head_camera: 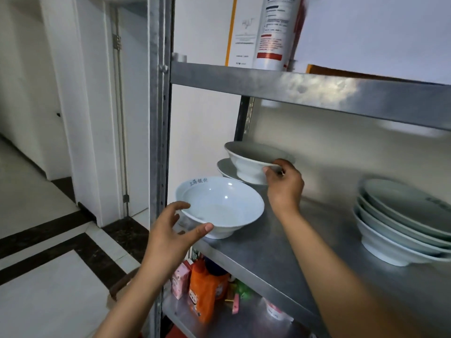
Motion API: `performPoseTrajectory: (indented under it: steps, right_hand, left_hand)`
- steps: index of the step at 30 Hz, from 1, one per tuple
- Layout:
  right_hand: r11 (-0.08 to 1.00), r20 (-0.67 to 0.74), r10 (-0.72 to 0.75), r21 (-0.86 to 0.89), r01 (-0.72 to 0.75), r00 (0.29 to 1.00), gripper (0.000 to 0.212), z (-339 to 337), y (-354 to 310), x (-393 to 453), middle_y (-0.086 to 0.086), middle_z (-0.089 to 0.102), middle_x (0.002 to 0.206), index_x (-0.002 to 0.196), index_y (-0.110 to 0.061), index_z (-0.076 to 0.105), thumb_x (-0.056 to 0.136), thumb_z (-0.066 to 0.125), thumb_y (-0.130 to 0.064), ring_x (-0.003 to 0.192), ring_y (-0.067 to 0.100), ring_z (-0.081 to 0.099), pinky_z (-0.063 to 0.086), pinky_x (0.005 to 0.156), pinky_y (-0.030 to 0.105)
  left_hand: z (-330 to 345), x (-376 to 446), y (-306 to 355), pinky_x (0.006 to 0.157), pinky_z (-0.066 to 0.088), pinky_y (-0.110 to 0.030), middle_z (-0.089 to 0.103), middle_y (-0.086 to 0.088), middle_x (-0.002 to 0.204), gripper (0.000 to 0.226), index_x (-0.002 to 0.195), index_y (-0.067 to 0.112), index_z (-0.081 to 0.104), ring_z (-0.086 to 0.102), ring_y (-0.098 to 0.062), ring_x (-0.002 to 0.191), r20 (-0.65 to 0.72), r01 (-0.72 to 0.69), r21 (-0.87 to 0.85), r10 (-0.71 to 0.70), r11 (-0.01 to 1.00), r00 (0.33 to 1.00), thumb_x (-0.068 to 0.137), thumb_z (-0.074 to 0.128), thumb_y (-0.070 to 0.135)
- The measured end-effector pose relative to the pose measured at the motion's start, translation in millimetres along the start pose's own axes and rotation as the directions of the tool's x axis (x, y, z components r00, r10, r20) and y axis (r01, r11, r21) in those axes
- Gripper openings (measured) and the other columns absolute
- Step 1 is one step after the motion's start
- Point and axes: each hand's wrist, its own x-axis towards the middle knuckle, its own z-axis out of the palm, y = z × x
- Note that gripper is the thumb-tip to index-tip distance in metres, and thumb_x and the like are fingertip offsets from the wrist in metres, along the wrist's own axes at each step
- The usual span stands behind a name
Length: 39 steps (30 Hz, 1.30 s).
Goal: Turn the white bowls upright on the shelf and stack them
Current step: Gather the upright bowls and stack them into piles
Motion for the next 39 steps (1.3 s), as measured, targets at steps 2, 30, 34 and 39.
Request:
performPoseTrajectory:
  steps: [2,30,34,39]
  right_hand:
    - [0.997,0.030,0.063,0.046,-0.064,0.998,0.014,13.1,3.3,-1.0,-0.005,0.061,0.072,0.085,-0.027,0.066,0.081,0.070,-0.014,0.072,0.020,0.060,0.054,0.075,0.033]
    - [0.902,0.350,0.371,-0.357,-0.243,0.860,0.050,15.1,30.3,20.3,0.008,0.033,0.153,0.143,-0.013,0.041,0.102,0.032,-0.040,0.140,0.022,0.032,0.026,0.106,0.024]
    - [0.932,0.335,0.341,-0.242,-0.270,0.878,0.054,6.3,31.2,13.6,-0.001,0.029,0.156,0.149,-0.018,0.029,0.101,0.032,-0.043,0.138,0.023,0.036,0.027,0.117,0.040]
    - [0.904,0.319,0.426,-0.182,-0.387,0.846,0.042,-9.9,40.6,2.5,0.007,0.060,0.119,0.124,-0.018,0.056,0.100,0.034,-0.045,0.103,0.024,0.058,0.051,0.093,0.045]
  left_hand:
    - [-2.4,3.1,-6.0,0.079,0.045,-0.021,0.048,0.007,0.134,0.057,0.108,0.041,0.053,0.043,-0.009,0.120,0.027,-0.001,-0.024,0.001,1.000,1.000,0.058,0.082,0.047]
    - [-0.5,10.9,-2.4,0.065,0.056,-0.019,0.061,0.020,0.109,0.046,0.094,0.022,0.057,0.062,0.009,0.092,0.040,-0.029,-0.333,0.045,0.942,0.998,0.059,0.087,0.019]
    - [4.0,4.6,0.5,0.074,0.059,-0.025,0.061,0.023,0.106,0.047,0.090,0.028,0.062,0.058,-0.004,0.110,-0.039,-0.055,-0.359,0.044,0.932,0.998,0.053,0.089,0.018]
    - [3.8,1.7,18.2,0.070,0.051,-0.007,0.064,0.020,0.109,0.045,0.092,0.022,0.063,0.057,0.001,0.107,-0.111,-0.146,-0.397,0.110,0.906,0.988,0.053,0.086,0.019]
